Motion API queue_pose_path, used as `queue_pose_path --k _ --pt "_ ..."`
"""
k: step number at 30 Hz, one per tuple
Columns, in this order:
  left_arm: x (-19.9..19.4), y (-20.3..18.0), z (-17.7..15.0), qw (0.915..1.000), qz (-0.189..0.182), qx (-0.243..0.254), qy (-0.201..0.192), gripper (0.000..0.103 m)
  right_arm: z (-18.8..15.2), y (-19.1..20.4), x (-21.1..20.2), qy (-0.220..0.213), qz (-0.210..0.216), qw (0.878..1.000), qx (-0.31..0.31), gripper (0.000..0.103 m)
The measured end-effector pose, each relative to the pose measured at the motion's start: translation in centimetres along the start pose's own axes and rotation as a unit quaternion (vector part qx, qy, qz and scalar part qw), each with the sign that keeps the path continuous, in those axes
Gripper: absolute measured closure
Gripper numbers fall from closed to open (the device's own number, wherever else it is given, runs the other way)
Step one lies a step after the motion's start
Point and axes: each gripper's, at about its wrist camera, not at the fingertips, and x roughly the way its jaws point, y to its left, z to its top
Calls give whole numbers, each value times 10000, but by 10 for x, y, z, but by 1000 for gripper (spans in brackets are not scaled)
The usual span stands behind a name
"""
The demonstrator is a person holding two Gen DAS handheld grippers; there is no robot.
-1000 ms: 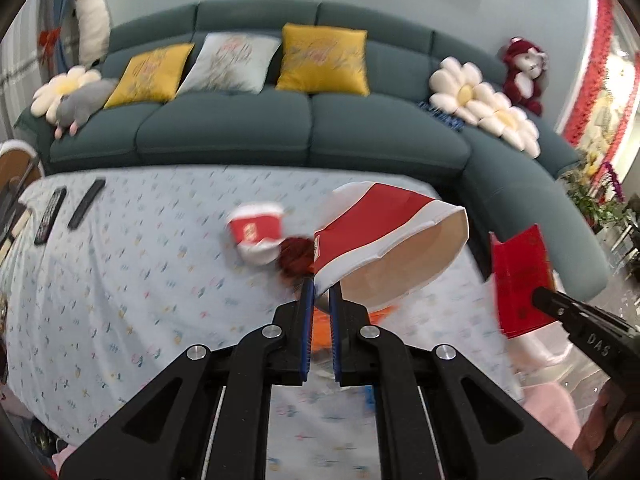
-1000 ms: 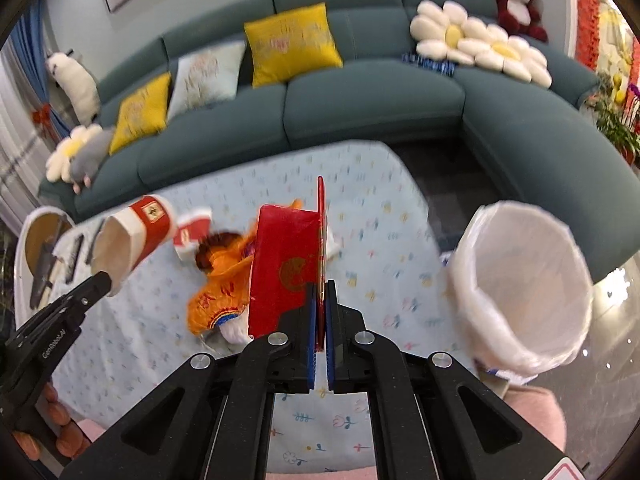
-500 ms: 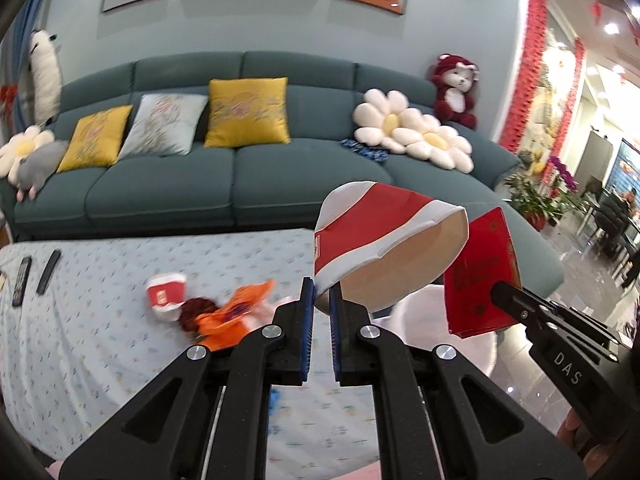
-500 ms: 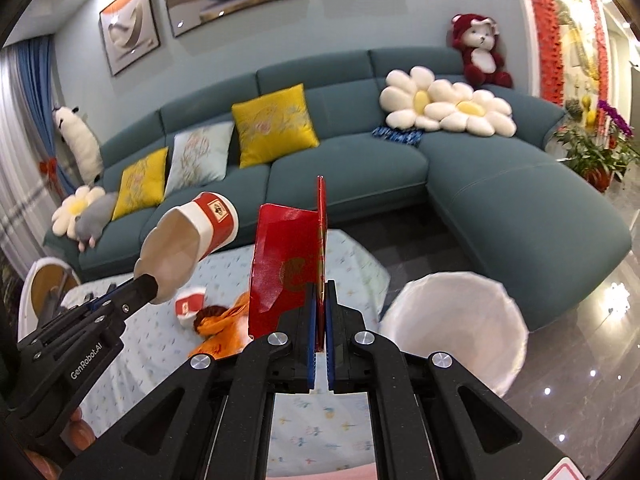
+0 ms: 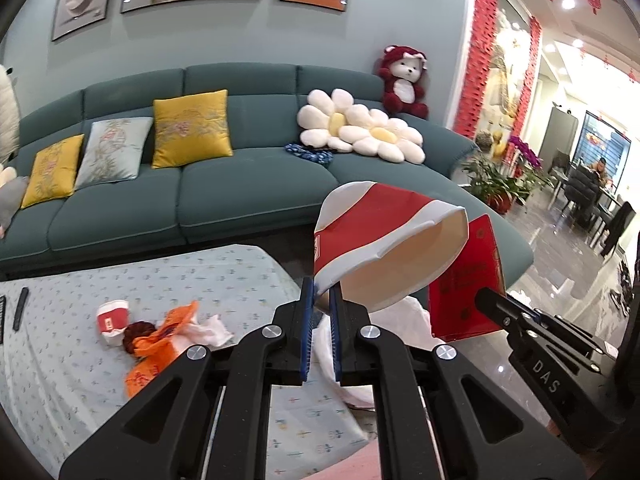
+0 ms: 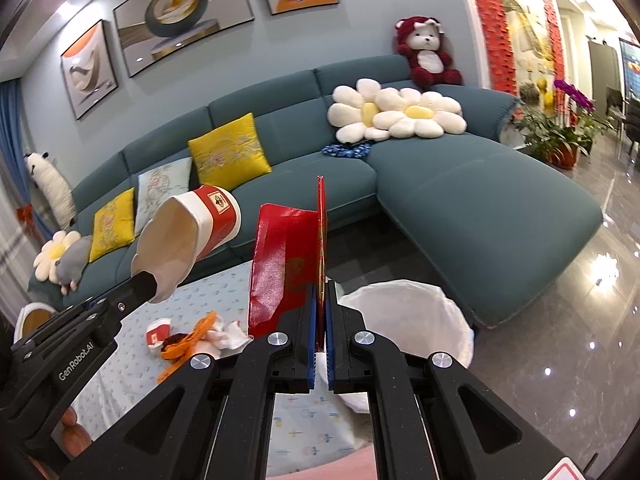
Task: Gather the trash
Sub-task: 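Carry the cup and card to the white bin and open both tools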
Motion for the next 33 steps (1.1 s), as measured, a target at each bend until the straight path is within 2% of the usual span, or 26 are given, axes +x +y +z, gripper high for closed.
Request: queue_pose_path --k 12,21,30,32,33 --pt "35 -35 -6 9990 -267 175 300 95 -11 -44 15 143 -263 9990 325 100" --pt "72 -52 -16 9966 -445 220 665 95 -18 -73 43 411 -442 9966 569 99" --pt "108 -59 -22 9935 -551 97 987 95 -29 -83 72 662 -591 9942 616 99" --pt "114 -59 -23 9927 -637 18 1027 94 -30 -84 80 706 -587 9938 622 98" --pt "117 -58 -22 9924 -647 -25 1048 89 -30 -85 84 723 -615 9935 626 95"
